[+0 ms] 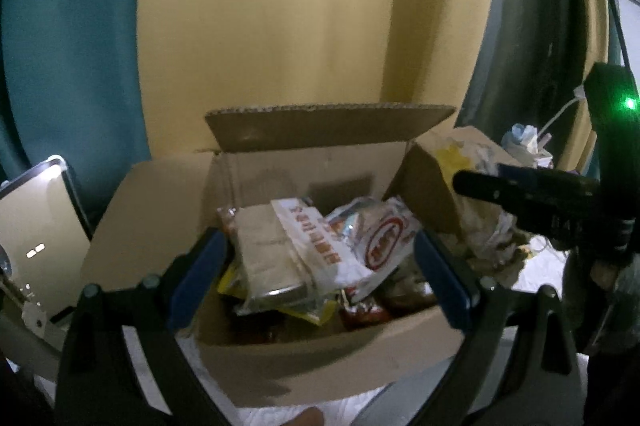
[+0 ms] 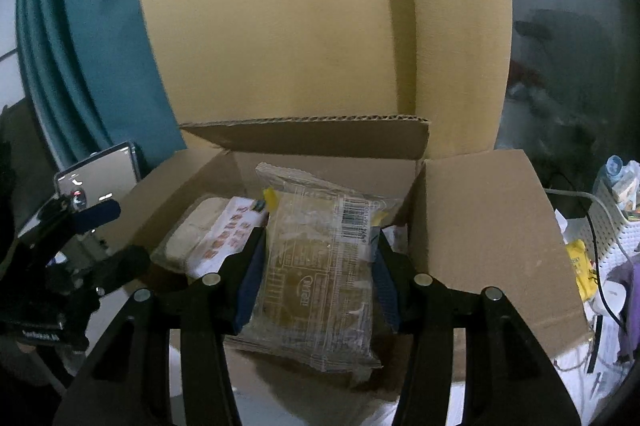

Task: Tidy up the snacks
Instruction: 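Carry the wrapped cake into the cardboard box with the right tool, then open the right tool to drop the cake and withdraw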

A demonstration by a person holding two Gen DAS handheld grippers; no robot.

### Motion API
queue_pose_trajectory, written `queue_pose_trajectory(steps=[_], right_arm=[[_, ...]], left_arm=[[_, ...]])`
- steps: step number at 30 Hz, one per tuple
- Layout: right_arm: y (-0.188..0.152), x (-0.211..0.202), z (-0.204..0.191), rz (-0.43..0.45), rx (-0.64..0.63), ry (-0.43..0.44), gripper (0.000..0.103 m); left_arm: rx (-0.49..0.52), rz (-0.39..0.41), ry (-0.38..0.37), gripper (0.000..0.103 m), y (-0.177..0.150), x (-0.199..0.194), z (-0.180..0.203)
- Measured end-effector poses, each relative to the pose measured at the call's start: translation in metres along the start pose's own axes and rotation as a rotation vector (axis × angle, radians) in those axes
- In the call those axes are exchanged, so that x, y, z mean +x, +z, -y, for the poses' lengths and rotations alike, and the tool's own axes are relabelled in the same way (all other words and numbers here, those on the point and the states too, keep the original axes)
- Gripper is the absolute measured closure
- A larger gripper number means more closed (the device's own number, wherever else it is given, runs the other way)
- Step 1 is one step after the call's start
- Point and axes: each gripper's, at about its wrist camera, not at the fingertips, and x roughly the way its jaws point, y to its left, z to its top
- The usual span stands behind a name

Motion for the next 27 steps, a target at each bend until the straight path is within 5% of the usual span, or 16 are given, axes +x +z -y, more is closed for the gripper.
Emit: queue_pose_trajectory(steps=[11,14,27], right_arm=[[0.019,0.049,0.019,-0.058,0.029,-0.067,0.046],[0.016,0.05,0.022,-0.055,0.032,-0.076,0.03],[0.005,0.037,0.009,-0.07,0.011,-0.081,0.029]], left_arm=[[-0.035,-0.028,0.007,0.007,0.004,0.035,-0.011],[-0.059,-0.039,0.019,0.007,0.003,0.039,-0.015],[-0.058,-0.043,0.015,0.007,0.0,0.016,-0.013]])
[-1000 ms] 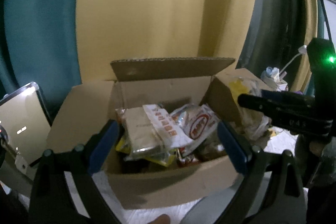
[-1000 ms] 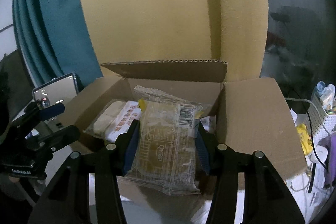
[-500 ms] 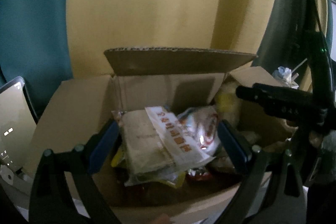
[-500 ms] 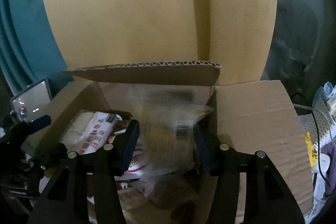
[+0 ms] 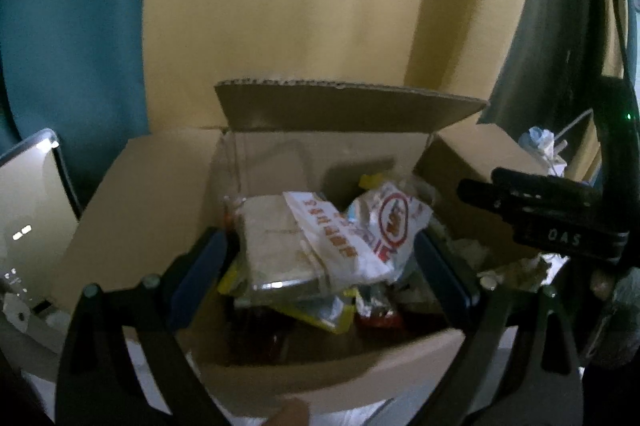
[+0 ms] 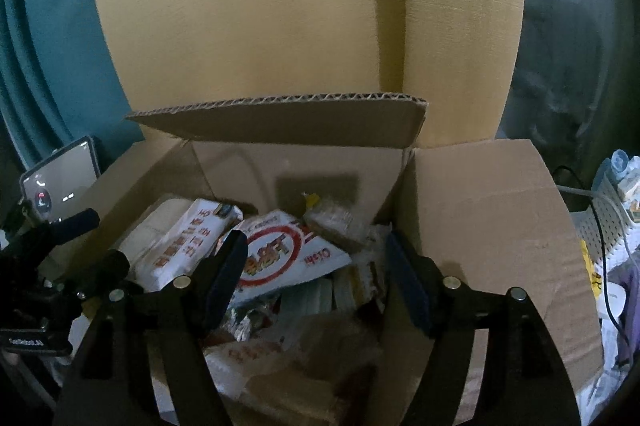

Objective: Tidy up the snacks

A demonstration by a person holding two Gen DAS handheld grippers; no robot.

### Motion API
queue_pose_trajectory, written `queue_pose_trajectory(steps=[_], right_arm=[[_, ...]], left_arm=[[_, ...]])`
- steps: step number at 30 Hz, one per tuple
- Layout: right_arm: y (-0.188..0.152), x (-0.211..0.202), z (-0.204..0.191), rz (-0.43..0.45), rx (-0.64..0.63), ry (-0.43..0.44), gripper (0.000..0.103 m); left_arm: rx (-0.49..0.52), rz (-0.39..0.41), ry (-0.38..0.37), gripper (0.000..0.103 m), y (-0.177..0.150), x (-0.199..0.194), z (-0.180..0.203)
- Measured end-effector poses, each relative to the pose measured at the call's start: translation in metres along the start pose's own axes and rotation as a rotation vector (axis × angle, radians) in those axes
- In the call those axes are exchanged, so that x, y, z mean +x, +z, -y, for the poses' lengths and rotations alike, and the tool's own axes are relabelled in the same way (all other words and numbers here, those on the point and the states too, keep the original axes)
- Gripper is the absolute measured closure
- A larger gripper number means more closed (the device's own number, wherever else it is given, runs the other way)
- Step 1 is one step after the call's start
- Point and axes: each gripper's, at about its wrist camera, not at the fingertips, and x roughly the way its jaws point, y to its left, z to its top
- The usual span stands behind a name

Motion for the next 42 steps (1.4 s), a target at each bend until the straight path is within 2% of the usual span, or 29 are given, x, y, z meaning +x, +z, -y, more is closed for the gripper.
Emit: queue_pose_trajectory(steps=[19,32,37,42], right_arm=[[-0.026,-0.079,-0.029,0.058,-0.026,0.011,0.029],[-0.073,-0.127,-0.039,0.082,-0.039,-0.009,0.029],[-0.091,-0.154,-0.044,0.108,-0.054,-0.028,0.029],[-0.108,-0.185,-0.049,0.142,-0.065,-0.047,0.029]], left_arm=[[-0.016,0.025,0.053,0.007,-0.036,-0.083,0.015],[-0.023,0.076,0.086,0.007,-0.073,-0.134,0.03],[-0.012,0.096,0.12,0.007,-0.089,-0.151,0.04],[-0.019,0.132,0.104,0.007,-0.101,-0.173,0.049]])
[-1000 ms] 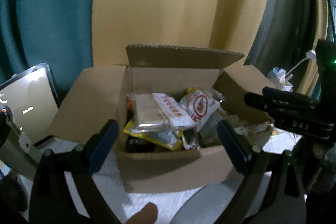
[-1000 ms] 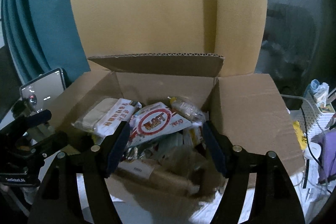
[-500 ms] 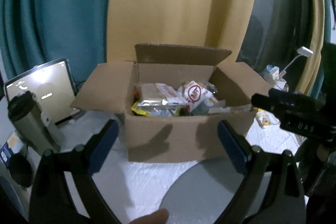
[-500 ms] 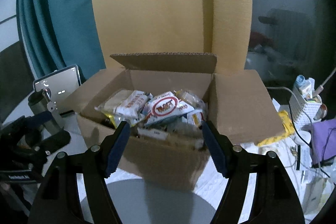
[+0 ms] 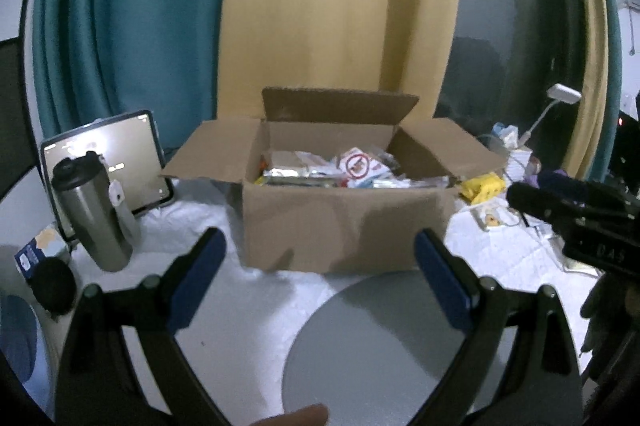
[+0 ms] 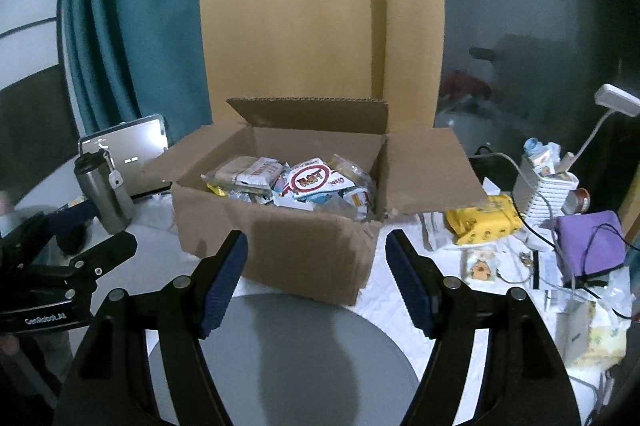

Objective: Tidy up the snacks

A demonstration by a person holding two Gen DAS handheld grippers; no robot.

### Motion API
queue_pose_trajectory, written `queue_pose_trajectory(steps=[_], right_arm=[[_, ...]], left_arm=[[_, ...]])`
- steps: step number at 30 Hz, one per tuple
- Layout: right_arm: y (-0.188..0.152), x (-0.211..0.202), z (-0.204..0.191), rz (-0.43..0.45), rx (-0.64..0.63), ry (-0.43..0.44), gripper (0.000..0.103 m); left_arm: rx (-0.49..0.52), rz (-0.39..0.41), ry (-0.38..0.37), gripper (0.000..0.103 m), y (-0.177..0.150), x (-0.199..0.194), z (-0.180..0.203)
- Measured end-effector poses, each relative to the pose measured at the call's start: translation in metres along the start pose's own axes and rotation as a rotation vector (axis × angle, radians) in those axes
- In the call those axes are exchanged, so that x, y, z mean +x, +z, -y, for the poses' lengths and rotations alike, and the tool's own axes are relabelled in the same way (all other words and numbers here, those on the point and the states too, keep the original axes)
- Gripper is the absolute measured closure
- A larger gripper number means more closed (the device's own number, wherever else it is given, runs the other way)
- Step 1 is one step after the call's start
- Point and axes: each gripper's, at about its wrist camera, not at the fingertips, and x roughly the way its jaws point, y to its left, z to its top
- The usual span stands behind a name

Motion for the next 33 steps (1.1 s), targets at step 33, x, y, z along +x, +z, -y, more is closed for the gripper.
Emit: queue_pose_trajectory(steps=[33], right_arm=[[0.002,-0.156,-0.032,0.293,-0.037,-0.076,0.027]], left_arm=[[0.054,0.253,-0.007,0.007,0.016,-0.138,0.023]])
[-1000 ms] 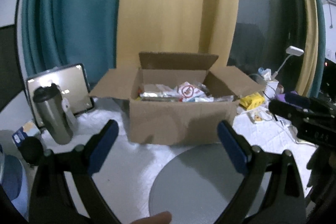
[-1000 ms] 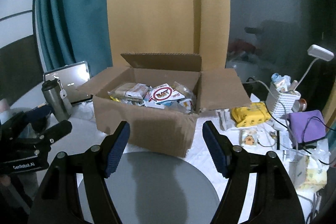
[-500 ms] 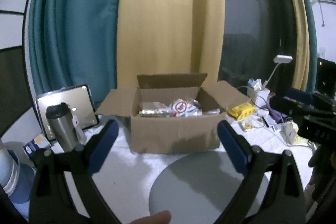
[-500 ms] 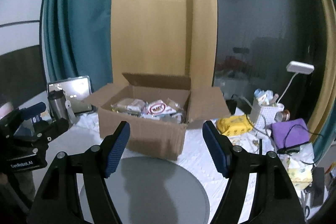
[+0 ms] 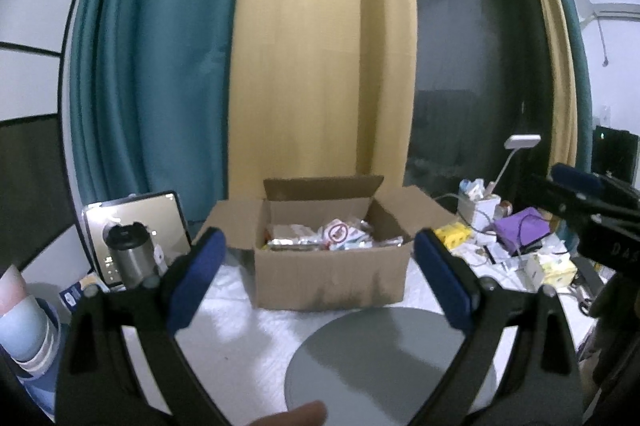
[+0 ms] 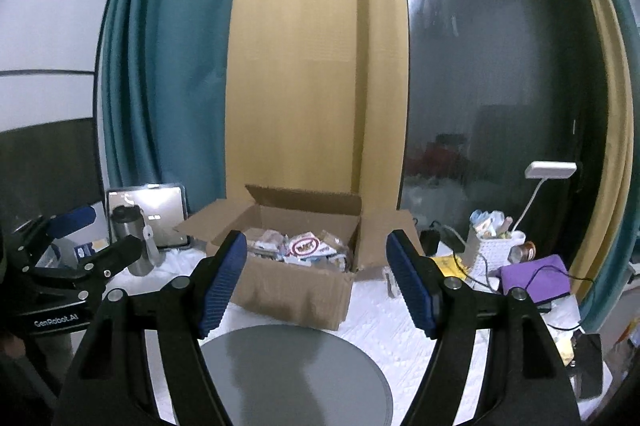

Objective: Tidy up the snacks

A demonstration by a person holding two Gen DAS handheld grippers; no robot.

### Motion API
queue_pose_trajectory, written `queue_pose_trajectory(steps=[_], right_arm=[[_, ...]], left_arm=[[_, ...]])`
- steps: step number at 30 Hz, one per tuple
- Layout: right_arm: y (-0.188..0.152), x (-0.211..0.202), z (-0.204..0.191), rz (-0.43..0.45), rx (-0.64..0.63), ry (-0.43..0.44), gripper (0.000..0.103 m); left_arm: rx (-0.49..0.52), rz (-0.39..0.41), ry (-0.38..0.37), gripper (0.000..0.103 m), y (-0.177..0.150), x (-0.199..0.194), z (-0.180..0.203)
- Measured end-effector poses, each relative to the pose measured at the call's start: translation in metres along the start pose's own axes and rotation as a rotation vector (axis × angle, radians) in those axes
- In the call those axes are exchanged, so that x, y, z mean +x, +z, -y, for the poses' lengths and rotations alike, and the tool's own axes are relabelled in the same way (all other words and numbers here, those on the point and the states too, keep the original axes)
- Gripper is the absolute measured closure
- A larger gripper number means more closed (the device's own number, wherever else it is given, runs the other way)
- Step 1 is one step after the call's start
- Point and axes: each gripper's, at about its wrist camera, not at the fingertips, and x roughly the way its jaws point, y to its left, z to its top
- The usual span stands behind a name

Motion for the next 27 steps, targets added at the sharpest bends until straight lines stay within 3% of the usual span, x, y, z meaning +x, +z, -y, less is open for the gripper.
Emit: queue_pose_trajectory(steps=[4,12,27], right_arm=[[0.003,-0.018,-0.002,0.027,-0.001,-0.017,0.015],[0.007,-0.049,-0.001,0.073,-0.014,-0.038,0.015],[0.005,-0.067,0.015,0.094,-0.001,-0.082,0.015]], left_arm=[[0.001,0.022,0.002,0.007,0.004,-0.017,0.001],[0.009,0.056,-0.015,0.007,0.012,-0.036,0.007],[0.021,0.075,-0.039,0.007,0.015,-0.044,0.017]])
